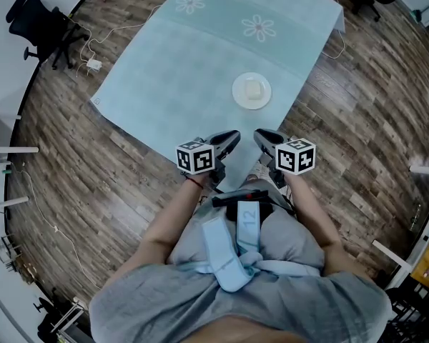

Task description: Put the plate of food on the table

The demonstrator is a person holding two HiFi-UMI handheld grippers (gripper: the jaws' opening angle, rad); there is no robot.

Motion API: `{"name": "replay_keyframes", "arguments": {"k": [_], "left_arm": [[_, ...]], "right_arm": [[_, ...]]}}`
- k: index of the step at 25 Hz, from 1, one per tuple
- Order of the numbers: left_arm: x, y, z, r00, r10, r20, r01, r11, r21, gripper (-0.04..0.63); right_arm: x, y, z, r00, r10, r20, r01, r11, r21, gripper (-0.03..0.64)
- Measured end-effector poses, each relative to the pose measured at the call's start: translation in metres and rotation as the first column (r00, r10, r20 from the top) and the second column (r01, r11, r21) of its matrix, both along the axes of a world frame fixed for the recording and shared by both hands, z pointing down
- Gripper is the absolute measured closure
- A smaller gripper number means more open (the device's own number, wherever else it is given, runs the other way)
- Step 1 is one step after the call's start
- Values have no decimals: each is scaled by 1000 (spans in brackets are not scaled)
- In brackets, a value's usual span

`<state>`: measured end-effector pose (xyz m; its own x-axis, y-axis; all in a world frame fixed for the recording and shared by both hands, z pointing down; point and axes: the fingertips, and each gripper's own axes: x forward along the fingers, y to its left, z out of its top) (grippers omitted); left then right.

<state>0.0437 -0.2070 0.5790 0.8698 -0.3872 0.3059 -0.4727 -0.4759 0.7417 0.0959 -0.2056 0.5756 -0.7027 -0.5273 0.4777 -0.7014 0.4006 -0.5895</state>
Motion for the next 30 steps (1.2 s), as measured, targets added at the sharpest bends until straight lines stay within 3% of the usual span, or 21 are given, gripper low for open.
{"name": "replay_keyframes", "arguments": {"k": [13, 30], "left_arm": [[-40, 67, -28, 999, 48, -19, -47, 998, 36, 560], [-77, 122, -48, 993, 101, -53, -97, 993, 71, 560]], "right_arm": [[-31, 80, -24, 996, 88, 34, -88, 996, 6, 563], [-74, 137, -48, 981, 175, 82, -179, 983, 33, 572]]}}
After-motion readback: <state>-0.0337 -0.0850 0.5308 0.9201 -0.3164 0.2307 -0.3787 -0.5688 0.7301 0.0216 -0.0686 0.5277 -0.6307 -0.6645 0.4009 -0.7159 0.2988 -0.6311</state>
